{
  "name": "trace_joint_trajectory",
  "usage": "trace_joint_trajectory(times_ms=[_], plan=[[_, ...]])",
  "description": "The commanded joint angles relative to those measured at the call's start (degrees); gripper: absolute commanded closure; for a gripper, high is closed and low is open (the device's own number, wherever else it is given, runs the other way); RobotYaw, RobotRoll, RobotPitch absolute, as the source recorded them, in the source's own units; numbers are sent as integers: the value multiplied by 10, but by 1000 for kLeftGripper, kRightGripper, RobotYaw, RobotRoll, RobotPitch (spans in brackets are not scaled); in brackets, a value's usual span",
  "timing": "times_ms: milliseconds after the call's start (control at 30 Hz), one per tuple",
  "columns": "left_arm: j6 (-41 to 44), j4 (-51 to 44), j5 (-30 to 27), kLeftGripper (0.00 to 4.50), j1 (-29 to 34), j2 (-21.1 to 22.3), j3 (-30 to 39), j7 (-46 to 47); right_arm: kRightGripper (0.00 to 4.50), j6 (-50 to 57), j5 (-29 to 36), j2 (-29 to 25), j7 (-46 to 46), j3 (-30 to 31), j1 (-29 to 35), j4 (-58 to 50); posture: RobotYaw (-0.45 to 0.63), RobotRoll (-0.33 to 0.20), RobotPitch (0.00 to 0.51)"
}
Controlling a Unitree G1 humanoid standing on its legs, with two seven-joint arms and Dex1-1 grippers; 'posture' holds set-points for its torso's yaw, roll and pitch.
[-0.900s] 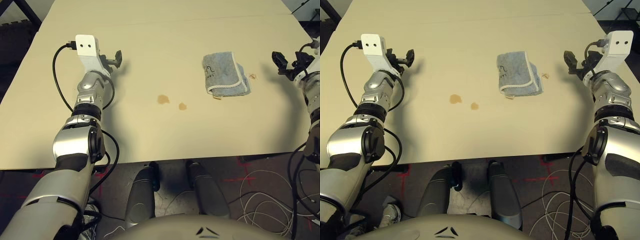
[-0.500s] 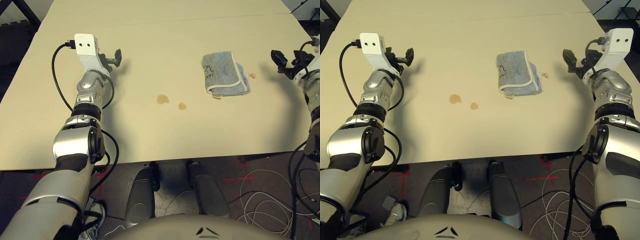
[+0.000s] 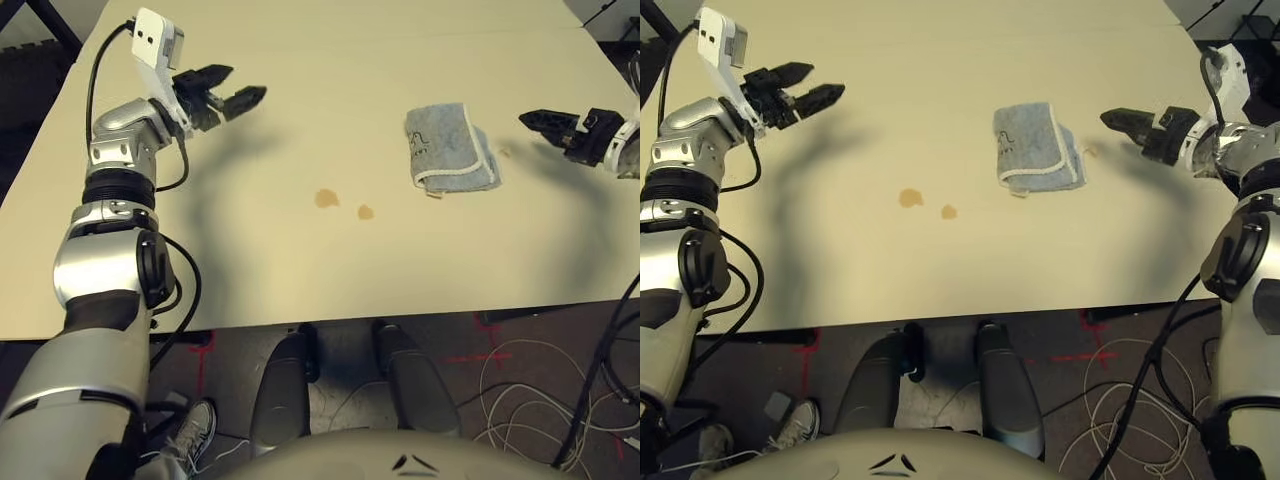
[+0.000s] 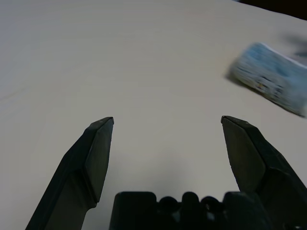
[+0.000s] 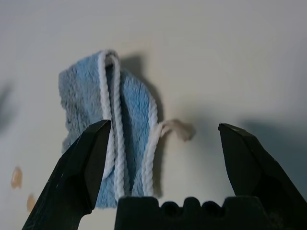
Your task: Wipe the water off the table with a rag.
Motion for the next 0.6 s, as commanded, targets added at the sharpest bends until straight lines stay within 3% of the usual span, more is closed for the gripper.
trace_joint_trajectory(times_ms=[33, 600], plan=[[43, -30, 7, 0, -1, 16, -32, -72, 14, 32, -15, 1, 12, 18, -6, 1, -140, 0, 277], [146, -183, 1, 0, 74, 65, -102, -215, 14, 95, -30, 44, 90, 72, 6, 2, -132, 0, 294]])
